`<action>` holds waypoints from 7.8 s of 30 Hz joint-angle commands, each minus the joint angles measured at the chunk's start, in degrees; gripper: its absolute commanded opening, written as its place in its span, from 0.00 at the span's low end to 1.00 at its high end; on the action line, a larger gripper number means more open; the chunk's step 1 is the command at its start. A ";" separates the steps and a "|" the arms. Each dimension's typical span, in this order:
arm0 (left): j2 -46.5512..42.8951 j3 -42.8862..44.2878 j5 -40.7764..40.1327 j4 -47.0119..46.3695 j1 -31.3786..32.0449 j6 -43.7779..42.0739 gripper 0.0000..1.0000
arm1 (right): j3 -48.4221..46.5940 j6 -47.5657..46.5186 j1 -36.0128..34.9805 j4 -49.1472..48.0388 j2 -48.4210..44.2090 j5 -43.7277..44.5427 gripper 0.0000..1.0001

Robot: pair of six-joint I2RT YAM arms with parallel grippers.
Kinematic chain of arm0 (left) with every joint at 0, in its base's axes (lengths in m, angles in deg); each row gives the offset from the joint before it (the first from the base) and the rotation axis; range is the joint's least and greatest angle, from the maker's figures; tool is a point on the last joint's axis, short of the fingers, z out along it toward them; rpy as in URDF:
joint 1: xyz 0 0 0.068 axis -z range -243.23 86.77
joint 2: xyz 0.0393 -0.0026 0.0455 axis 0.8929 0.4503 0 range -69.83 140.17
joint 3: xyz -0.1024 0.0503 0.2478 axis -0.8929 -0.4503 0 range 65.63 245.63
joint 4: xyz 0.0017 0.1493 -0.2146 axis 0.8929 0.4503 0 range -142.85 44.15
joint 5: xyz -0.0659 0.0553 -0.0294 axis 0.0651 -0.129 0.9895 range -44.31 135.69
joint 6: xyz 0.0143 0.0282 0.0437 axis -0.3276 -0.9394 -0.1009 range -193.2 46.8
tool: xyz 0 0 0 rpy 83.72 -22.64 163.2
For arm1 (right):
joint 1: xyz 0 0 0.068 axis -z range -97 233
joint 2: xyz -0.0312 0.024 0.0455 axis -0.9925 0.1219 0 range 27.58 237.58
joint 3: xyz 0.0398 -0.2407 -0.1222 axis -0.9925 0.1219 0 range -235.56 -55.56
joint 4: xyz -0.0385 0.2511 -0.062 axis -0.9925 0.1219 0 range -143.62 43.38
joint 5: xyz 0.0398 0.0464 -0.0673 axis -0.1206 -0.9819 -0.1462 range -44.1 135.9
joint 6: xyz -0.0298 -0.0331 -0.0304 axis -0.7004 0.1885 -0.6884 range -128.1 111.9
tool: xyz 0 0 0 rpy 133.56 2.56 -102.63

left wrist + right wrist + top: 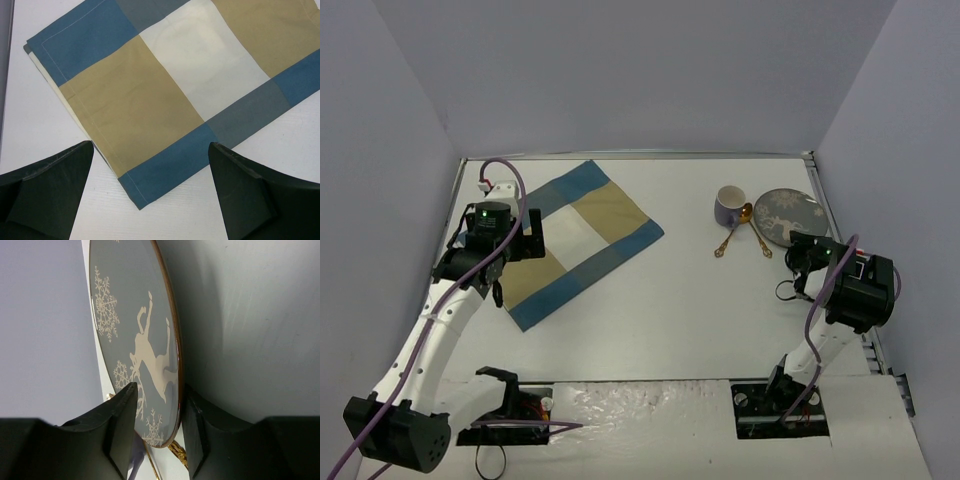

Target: Set the dinner table for one person

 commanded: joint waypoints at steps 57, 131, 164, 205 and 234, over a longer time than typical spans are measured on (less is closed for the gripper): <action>0.74 1.71 0.11 -2.52 -3.03 1.88 0.97 | -27.36 -1.10 -29.95 7.07 -14.55 -19.77 0.00; -1.08 1.64 -2.38 -2.28 -4.89 2.79 0.97 | -47.97 -21.75 -59.13 29.05 14.84 -11.64 0.83; 2.81 2.01 3.40 -2.44 -5.50 2.04 0.97 | -36.75 -63.06 -31.20 64.30 -14.38 14.12 0.75; 7.61 4.93 9.02 -1.75 -4.78 3.32 0.97 | -36.40 -73.06 -30.40 49.14 -6.23 6.08 0.00; 25.14 30.35 19.10 0.59 13.74 11.42 0.84 | -34.23 -82.83 -57.86 47.02 -23.50 -10.72 0.00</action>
